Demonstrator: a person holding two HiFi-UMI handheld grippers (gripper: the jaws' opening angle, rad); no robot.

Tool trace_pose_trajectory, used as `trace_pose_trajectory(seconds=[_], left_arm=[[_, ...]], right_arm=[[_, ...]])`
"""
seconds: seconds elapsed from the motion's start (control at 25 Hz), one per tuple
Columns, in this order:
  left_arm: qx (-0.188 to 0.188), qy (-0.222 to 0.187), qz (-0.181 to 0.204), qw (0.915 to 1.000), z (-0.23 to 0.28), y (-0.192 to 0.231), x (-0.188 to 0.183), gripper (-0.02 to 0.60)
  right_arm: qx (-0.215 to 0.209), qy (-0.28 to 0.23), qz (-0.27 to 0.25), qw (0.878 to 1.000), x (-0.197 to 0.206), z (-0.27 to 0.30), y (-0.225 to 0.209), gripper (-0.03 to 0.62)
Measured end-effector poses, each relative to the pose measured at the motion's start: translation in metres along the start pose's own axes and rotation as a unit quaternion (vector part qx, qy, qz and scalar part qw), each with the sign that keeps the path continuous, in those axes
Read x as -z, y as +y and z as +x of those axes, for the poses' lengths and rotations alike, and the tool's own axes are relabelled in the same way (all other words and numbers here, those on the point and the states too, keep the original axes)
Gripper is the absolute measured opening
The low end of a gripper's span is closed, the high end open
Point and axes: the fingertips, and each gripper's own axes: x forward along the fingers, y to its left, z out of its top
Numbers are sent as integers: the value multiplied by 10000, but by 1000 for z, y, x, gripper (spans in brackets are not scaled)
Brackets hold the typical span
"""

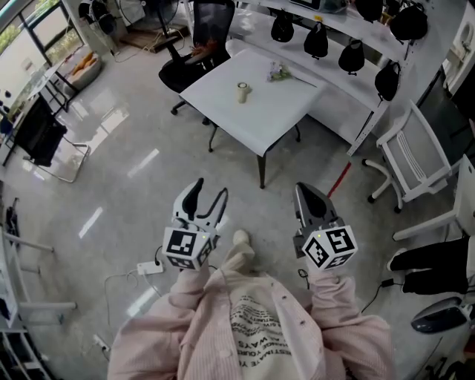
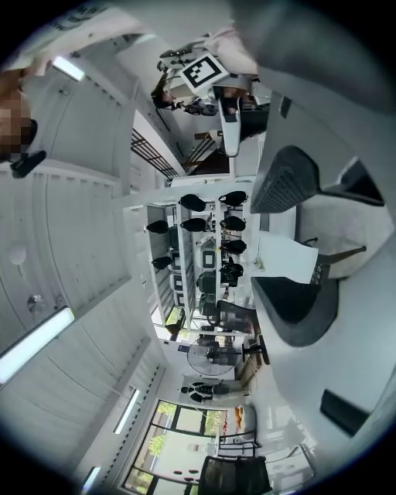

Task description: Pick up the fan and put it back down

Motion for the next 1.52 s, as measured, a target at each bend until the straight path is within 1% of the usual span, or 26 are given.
trace_pose_trajectory(seconds=[0.04, 0.12, 0.4, 0.64, 1.16, 1.36, 1.52], left_arm=[[11, 15, -14, 10000, 4, 2, 1, 245], [52, 59, -31, 10000, 12, 5, 2, 262], [116, 159, -53, 9998, 56, 31, 8, 282], [135, 309, -184, 9993, 98, 65, 14, 288], [255, 458, -368, 9979, 175, 129, 22, 288], [318, 485, -383, 9976, 197, 150, 22, 288], [401, 568, -428, 9967, 213, 157, 28, 288]], right_arm=[[13, -1, 11, 10000, 0, 3, -3, -2], [39, 3, 29, 10000, 0, 11, -8, -2], [104, 78, 78, 9999, 4, 55, -30, -2], [134, 210, 125, 9996, 6, 106, -45, -2], [254, 430, 236, 9985, 14, 204, -70, -2], [368, 433, 255, 9981, 17, 231, -79, -2], [487, 446, 346, 9972, 23, 241, -87, -2]])
